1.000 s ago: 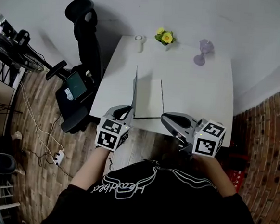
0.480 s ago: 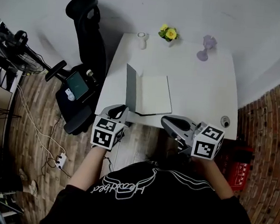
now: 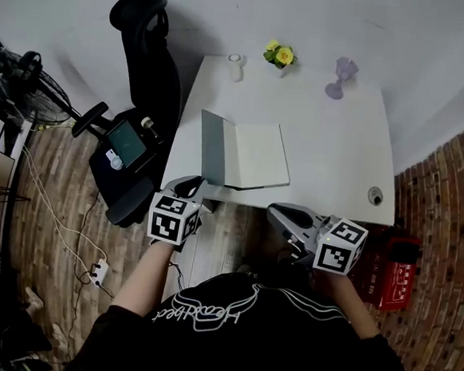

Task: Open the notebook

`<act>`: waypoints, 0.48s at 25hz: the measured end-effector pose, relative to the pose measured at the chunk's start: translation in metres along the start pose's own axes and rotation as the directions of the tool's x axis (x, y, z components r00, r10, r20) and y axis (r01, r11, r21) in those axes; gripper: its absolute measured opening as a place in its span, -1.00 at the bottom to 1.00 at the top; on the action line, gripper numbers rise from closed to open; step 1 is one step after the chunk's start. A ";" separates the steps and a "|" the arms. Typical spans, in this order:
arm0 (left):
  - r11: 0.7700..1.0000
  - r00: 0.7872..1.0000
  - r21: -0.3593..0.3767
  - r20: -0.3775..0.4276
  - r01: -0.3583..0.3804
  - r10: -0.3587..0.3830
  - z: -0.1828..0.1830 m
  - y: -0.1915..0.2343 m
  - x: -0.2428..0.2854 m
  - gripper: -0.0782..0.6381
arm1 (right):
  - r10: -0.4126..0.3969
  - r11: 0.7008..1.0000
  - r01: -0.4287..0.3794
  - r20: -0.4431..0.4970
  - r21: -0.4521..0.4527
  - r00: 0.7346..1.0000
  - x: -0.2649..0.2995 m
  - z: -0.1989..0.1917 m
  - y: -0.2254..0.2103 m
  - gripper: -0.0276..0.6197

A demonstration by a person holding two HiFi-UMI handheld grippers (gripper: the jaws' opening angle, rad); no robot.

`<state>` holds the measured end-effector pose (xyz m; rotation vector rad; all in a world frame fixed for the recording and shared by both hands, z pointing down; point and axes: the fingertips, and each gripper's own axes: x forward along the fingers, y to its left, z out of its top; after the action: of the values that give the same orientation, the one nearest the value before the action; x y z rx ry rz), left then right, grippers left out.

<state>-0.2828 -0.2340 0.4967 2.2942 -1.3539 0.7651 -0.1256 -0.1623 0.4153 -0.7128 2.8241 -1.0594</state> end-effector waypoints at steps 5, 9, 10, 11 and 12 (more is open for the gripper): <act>0.999 1.000 -0.039 -0.012 -0.002 0.001 -0.016 0.011 0.002 -0.64 | -0.017 1.000 0.017 -0.001 0.000 1.000 0.000 -0.005 0.002 -0.91; 0.999 1.000 -0.050 -0.017 -0.006 0.006 -0.026 0.019 0.005 -0.64 | -0.036 0.999 0.036 -0.010 0.012 0.999 -0.003 -0.011 -0.003 -0.91; 0.998 1.000 -0.057 -0.018 -0.007 0.006 -0.029 0.021 0.006 -0.64 | -0.039 0.999 0.040 -0.016 0.017 0.999 -0.003 -0.014 -0.005 -0.91; 0.998 1.000 -0.065 -0.019 -0.009 0.008 -0.033 0.023 0.006 -0.64 | -0.041 0.999 0.042 -0.022 0.021 0.999 -0.003 -0.016 -0.007 -0.91; 0.997 1.000 -0.074 -0.020 -0.012 0.011 -0.036 0.025 0.007 -0.63 | -0.042 0.999 0.043 -0.026 0.024 0.999 -0.003 -0.017 -0.008 -0.91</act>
<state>-0.3117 -0.2303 0.5306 2.2177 -1.3647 0.7271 -0.1230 -0.1562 0.4329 -0.7661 2.8240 -1.1156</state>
